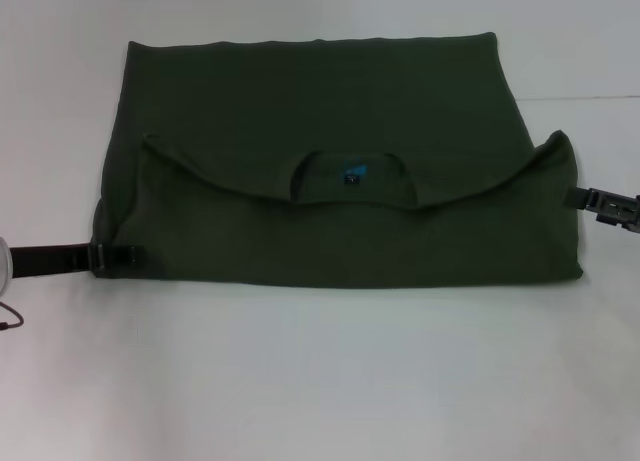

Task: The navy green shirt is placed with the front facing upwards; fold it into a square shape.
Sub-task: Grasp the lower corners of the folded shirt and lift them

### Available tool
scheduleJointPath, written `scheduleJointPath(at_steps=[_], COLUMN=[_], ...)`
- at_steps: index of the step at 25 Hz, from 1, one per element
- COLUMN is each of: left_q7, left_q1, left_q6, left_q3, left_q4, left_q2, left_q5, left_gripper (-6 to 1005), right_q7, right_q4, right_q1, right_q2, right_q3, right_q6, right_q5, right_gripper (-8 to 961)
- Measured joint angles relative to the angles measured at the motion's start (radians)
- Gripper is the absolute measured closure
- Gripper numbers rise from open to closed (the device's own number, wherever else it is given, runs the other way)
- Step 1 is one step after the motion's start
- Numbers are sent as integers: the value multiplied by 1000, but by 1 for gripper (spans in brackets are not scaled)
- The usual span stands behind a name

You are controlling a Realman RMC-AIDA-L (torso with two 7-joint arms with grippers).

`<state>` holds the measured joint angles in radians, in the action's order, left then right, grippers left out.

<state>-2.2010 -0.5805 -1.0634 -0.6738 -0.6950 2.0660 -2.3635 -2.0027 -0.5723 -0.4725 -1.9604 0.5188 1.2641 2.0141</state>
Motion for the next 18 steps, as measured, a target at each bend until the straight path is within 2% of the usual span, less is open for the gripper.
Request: scheduleJointPath(at_steps=[2,15,18], left_q7=[3,2,-2], left_q1=[1,-9,-10], left_q6=[9,22,26], left_q3=[-5,-27,-34], left_q4=[-1,-6,-6], left_q2=[1,3,4], left_q5=[-3,-18,-19], left_gripper=[405,744,842], right_q7=[-1,1,-23], right_q4=[-1,-8,-10], right_q1=[0,-6,-9], right_q2=[0,0,8], right_q3=[0,3,22], right_q6=[0,6,10], right_q5=[0,0,2], right_gripper=[32,35,36])
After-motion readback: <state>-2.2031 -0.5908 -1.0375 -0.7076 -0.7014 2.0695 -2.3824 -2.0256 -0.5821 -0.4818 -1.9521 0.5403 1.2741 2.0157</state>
